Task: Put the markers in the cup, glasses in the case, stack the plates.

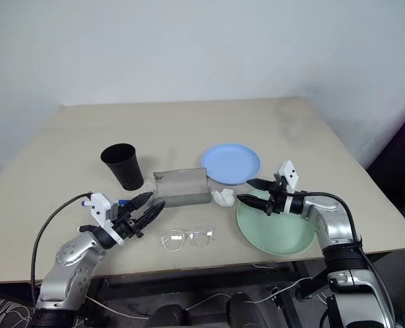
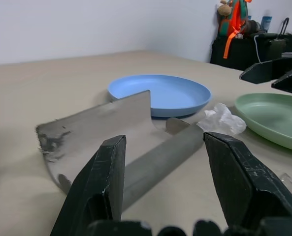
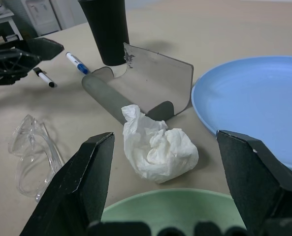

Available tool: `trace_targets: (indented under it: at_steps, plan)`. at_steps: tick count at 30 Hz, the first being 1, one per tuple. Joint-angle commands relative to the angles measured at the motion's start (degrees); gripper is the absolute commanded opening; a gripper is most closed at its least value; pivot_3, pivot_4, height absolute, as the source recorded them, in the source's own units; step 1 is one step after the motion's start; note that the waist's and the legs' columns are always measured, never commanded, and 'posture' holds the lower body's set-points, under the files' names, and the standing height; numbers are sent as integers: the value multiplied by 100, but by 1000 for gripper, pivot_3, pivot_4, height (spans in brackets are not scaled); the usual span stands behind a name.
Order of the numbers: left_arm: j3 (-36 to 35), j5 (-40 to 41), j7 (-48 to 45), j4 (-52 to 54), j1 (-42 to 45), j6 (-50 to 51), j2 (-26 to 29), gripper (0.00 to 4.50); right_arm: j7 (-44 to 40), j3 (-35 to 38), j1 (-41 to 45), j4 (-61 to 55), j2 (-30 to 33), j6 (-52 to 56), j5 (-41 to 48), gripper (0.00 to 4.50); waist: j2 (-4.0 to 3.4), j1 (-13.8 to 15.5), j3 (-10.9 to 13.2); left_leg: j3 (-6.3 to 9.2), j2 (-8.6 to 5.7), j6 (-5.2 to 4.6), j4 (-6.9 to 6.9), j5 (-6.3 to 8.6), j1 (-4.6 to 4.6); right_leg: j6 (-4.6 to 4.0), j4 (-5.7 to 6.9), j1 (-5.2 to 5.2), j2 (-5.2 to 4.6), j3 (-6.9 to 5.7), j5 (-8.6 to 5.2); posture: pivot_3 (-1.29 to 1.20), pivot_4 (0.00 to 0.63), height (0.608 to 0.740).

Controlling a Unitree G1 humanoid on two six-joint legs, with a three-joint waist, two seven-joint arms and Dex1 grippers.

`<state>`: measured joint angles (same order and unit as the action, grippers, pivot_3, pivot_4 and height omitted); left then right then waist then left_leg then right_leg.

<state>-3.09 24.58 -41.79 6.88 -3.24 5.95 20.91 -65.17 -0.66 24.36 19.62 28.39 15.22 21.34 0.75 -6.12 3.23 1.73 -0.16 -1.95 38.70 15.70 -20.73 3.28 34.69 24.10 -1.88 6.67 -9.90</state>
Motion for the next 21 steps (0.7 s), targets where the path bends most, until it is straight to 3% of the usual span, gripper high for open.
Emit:
trace_targets:
  at_steps: [1, 21]
  plan:
    - [36, -39, 39, 274, 18, -78, -35, 2597, -18, 108, 213, -185, 99, -24, 29, 3592, 0, 0, 0, -1, 0, 0, 1, 0, 0, 0, 0, 0, 0, 1, 0, 0, 0, 737]
    - [85, 14, -262, 170, 213, 103, 66, 2597, 382, 331, -216, -676, 202, 32, 26, 3592, 1, 0, 0, -12, 0, 0, 0, 0, 2, 0, 0, 2, 0, 11, 0, 0, 0, 737]
